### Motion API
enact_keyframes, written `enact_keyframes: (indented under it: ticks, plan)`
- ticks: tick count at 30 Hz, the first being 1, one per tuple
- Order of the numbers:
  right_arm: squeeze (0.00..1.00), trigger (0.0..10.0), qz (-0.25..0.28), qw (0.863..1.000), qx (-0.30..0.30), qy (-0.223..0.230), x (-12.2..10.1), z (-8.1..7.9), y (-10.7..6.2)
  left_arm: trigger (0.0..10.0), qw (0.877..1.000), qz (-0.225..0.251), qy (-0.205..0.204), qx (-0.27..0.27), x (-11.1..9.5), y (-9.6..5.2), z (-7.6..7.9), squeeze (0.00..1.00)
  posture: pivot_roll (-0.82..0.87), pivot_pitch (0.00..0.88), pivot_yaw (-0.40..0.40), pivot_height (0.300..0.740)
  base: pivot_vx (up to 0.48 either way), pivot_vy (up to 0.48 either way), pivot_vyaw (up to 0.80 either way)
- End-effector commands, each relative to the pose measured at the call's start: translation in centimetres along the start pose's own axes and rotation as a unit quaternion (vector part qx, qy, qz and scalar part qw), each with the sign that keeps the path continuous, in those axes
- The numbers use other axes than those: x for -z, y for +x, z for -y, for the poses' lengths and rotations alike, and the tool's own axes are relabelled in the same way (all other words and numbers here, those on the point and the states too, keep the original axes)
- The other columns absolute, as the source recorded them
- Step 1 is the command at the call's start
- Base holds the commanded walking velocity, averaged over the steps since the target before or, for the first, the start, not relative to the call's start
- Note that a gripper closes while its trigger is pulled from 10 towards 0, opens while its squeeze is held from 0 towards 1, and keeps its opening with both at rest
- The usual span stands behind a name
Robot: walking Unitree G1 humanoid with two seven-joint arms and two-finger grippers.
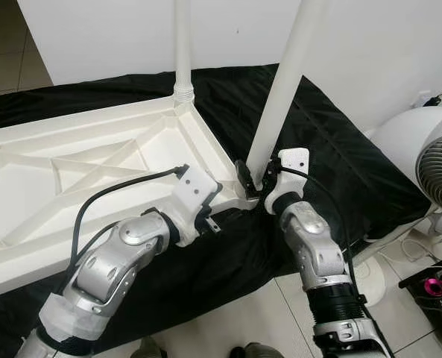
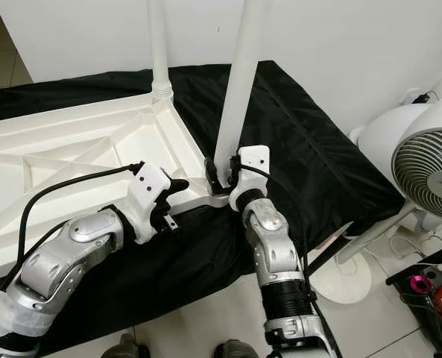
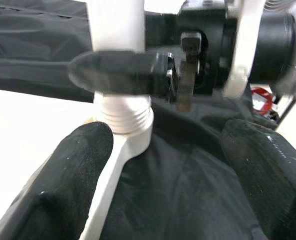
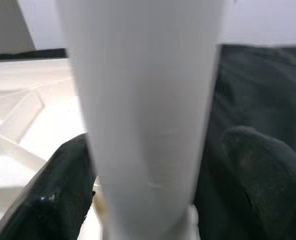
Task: Building children table
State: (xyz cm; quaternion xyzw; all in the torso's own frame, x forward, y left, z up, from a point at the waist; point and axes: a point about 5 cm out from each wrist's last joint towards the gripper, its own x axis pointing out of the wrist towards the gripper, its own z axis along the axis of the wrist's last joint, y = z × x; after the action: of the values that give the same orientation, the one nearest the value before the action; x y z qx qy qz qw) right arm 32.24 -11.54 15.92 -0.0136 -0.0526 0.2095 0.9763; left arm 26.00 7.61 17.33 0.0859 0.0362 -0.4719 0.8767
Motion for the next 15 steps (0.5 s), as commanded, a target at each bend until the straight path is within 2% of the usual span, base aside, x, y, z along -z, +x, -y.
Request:
enact_keyframes:
  ticks: [1,2,4,7,9,12,15]
  plan:
    - [0.00,10.0,0.004,1.000,-0.018,-0.005,0.0,-0.1,0.1,10.0,0.998,0.001,0.003,0.055,0.1,0.0,0.8,0.00,-0.08,0.024,-0.030,0.740,0.000,0.000,0.00]
    - [0.00,10.0,0.004,0.998,-0.052,-0.025,-0.1,0.6,0.1,10.0,0.998,-0.002,0.003,0.066,0.1,-0.2,0.8,0.00,-0.09,0.027,-0.024,0.740,0.000,0.000,0.00]
    - [0.00,10.0,0.004,0.998,-0.052,-0.025,-0.1,0.6,0.1,10.0,0.998,-0.002,0.003,0.066,0.1,-0.2,0.8,0.00,-0.09,0.027,-0.024,0.740,0.000,0.000,0.00]
    - [0.00,10.0,0.003,0.993,-0.108,-0.035,-0.6,1.9,0.4,10.0,0.996,-0.011,0.003,0.088,0.3,-0.5,1.1,0.00,-0.09,0.033,-0.015,0.740,0.000,0.000,0.00]
    - [0.00,10.0,0.003,0.993,-0.108,-0.035,-0.6,1.9,0.4,10.0,0.996,-0.011,0.003,0.088,0.3,-0.5,1.1,0.00,-0.09,0.033,-0.015,0.740,0.000,0.000,0.00]
    - [0.00,10.0,-0.005,0.979,-0.191,-0.068,-0.7,2.5,1.0,10.0,0.994,-0.018,-0.005,0.108,0.4,-0.6,1.5,0.00,-0.08,0.040,-0.010,0.740,0.000,0.000,0.00]
    - [0.00,10.0,-0.020,0.971,-0.228,-0.073,-0.4,2.3,1.2,10.0,0.994,-0.019,-0.005,0.109,0.3,-0.6,1.6,0.00,-0.08,0.040,-0.010,0.740,0.000,0.000,0.00]
